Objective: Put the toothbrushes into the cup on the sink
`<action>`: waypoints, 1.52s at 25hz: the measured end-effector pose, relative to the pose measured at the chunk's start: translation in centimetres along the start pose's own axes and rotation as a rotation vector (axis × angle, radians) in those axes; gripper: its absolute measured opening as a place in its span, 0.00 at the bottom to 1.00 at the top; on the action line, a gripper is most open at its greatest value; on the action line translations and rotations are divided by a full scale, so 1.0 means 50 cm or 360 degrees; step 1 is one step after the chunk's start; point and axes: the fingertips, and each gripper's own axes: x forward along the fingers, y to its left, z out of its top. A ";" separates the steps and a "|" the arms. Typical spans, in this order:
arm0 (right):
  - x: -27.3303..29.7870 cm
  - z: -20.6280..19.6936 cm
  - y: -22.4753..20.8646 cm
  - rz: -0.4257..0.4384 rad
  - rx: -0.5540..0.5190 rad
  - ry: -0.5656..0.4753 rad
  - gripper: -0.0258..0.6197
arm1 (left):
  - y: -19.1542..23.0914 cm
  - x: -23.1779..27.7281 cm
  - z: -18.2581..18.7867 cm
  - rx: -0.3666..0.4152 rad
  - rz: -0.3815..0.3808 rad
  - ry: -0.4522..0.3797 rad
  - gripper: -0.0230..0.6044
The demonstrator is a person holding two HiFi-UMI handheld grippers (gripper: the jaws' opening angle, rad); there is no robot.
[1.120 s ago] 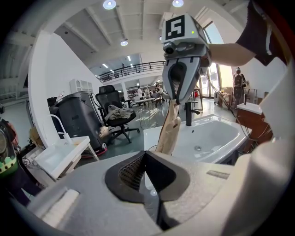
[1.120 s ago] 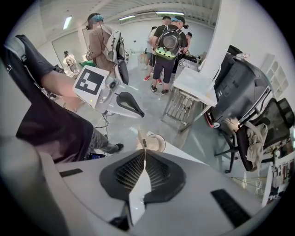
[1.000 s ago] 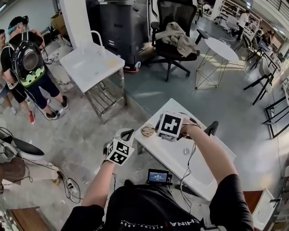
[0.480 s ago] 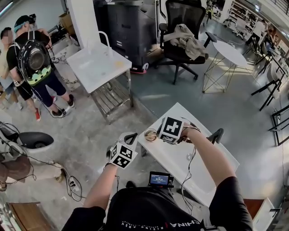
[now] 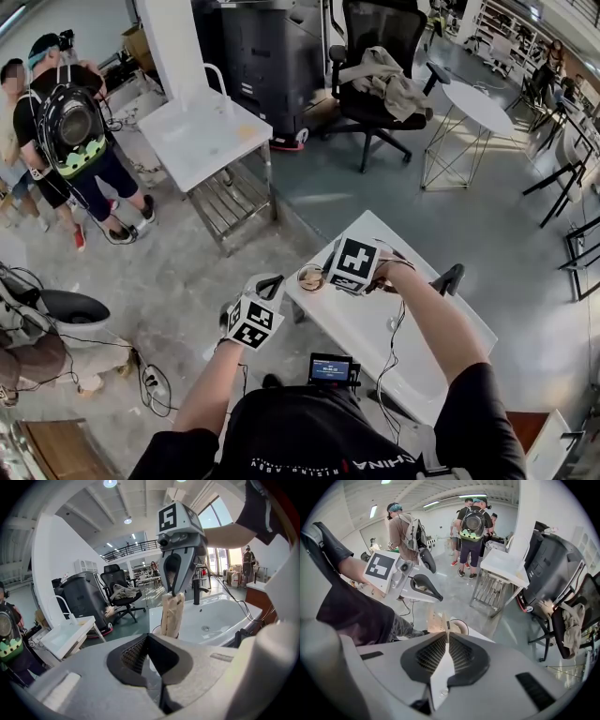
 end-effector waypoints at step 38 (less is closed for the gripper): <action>-0.013 -0.126 0.064 -0.1050 0.0574 -0.0417 0.05 | -0.106 -0.008 -0.001 0.0039 -0.0284 -0.0078 0.04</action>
